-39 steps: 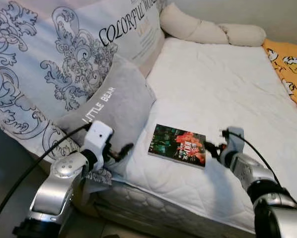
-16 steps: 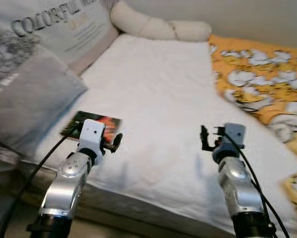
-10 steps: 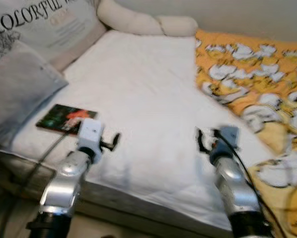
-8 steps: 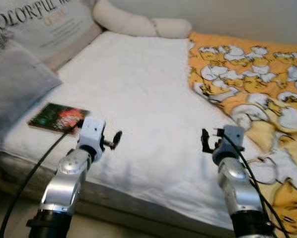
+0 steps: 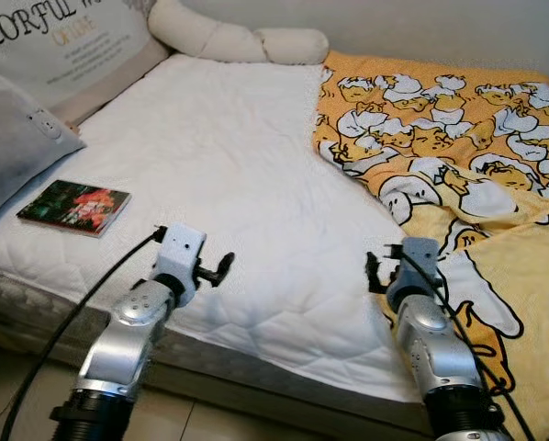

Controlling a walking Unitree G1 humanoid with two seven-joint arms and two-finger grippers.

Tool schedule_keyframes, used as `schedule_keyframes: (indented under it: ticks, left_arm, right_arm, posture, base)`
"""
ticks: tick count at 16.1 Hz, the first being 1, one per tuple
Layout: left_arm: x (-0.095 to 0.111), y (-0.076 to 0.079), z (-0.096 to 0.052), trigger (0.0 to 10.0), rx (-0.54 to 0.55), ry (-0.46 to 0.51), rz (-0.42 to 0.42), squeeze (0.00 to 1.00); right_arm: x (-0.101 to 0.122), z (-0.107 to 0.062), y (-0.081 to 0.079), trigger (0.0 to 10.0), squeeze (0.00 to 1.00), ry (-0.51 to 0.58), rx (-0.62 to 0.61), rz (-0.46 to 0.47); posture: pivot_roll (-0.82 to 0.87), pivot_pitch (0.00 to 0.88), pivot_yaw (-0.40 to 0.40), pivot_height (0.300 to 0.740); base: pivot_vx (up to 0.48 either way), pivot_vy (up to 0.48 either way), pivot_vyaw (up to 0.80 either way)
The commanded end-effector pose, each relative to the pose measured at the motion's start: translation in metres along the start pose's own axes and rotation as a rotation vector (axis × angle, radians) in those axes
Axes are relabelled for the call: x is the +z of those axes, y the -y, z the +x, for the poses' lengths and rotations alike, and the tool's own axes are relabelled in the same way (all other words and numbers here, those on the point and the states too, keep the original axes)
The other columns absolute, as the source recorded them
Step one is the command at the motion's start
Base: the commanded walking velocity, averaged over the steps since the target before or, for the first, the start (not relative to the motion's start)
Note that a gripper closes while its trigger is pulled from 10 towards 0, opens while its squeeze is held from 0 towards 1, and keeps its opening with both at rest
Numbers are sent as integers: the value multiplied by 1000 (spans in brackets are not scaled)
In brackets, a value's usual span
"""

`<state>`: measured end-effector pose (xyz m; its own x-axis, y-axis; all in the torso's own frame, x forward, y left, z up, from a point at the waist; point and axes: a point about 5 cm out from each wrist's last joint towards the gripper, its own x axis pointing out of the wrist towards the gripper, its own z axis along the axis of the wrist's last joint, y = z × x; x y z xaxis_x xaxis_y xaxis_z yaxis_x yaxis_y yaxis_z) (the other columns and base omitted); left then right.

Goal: Clean up the room

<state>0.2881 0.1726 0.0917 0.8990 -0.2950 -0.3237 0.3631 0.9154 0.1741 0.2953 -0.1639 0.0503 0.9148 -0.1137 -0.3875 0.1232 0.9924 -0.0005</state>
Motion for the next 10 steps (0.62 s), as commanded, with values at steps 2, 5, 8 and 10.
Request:
schedule_keyframes:
  ticks: [2, 5, 8, 10]
  left_arm:
    - [3, -1, -4, 10000, -28, 4, 21, 631]
    - [2, 6, -9, 10000, -133, -5, 74, 631]
    - [-3, 6, -16, 10000, -210, -30, 91, 635]
    - [-6, 5, -20, 10000, -231, -49, 109, 631]
  right_arm:
    - [-5, 1, -1, 10000, 914, -42, 7, -45]
    - [-21, 6, 4, 10000, 0, -168, 11, -151]
    - [-32, 12, 18, 10000, 0, -236, -63, -283]
    - [-37, 14, 27, 10000, 0, -262, -81, -277]
  posture:
    - [31, 0, -2, 740]
    - [34, 0, 0, 740]
    - [49, 0, -16, 740]
    - [53, 0, -20, 740]
  base:
    - [0, 0, 0]
    - [0, 0, 0]
    - [0, 0, 0]
    - [0, 0, 0]
